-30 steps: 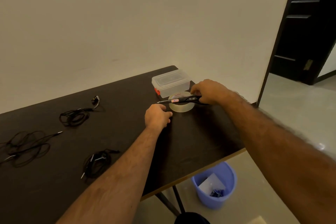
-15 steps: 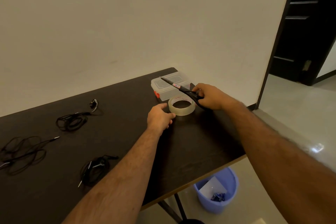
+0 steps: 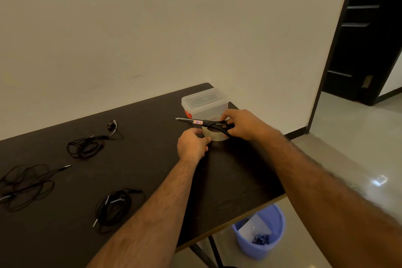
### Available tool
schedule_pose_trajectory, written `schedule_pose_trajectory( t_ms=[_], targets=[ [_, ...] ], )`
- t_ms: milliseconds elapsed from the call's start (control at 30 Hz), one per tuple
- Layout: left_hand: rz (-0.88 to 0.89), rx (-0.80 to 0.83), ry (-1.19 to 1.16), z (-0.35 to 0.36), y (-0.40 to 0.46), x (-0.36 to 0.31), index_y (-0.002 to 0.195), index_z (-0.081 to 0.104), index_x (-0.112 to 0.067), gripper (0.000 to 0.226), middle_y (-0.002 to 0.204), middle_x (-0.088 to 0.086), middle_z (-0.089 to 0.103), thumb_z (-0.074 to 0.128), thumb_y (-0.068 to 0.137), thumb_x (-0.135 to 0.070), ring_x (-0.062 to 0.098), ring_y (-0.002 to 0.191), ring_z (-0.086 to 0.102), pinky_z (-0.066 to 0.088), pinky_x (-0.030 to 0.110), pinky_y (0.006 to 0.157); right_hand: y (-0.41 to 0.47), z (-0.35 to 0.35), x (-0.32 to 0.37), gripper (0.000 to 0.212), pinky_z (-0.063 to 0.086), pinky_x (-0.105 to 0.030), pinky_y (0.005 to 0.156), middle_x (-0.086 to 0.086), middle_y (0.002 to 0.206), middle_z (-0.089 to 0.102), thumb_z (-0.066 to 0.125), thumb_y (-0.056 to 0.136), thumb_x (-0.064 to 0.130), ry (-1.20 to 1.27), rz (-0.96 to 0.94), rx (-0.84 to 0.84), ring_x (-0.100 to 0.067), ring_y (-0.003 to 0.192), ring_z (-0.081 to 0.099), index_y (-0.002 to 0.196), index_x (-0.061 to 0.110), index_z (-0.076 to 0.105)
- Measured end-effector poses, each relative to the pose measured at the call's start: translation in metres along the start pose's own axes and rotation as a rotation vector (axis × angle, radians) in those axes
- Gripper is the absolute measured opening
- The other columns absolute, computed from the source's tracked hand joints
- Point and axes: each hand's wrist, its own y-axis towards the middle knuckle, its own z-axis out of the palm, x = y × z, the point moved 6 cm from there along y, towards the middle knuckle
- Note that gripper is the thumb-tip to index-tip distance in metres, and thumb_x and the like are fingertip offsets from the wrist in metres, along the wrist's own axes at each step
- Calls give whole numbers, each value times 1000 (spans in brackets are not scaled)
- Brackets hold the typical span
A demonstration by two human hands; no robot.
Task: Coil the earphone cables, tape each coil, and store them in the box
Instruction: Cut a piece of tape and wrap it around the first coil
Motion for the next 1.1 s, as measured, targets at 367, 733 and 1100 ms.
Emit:
schedule_pose_trajectory(
  t_ms=[367, 733, 1100],
  targets=[
    [14, -62, 68, 0, 0, 1, 119, 66, -22, 27, 92, -6, 68, 68, 92, -22, 4, 64, 62, 53, 23, 58, 0, 3, 0, 36, 54, -31, 88, -6, 114, 69, 69, 87, 9, -45, 15, -35, -16, 92, 63, 119, 23, 59],
    [18, -123, 118, -8, 9, 0, 104, 72, -19, 12, 86, -5, 70, 65, 94, -23, 5, 55, 65, 43, 16, 41, -1, 5, -2, 39, 51, -30, 90, -6, 118, 68, 68, 87, 6, -38, 6, -18, -16, 95, 62, 121, 23, 58],
    [107, -134, 344, -16, -3, -1, 87, 62, -24, 14, 88, 1, 70, 52, 96, -21, 18, 81, 68, 54, 32, 71, -14, 10, 20, 31, 56, -39, 86, -1, 108, 68, 68, 86, 23, -250, -8, -102, -18, 93, 63, 116, 24, 61]
  ],
)
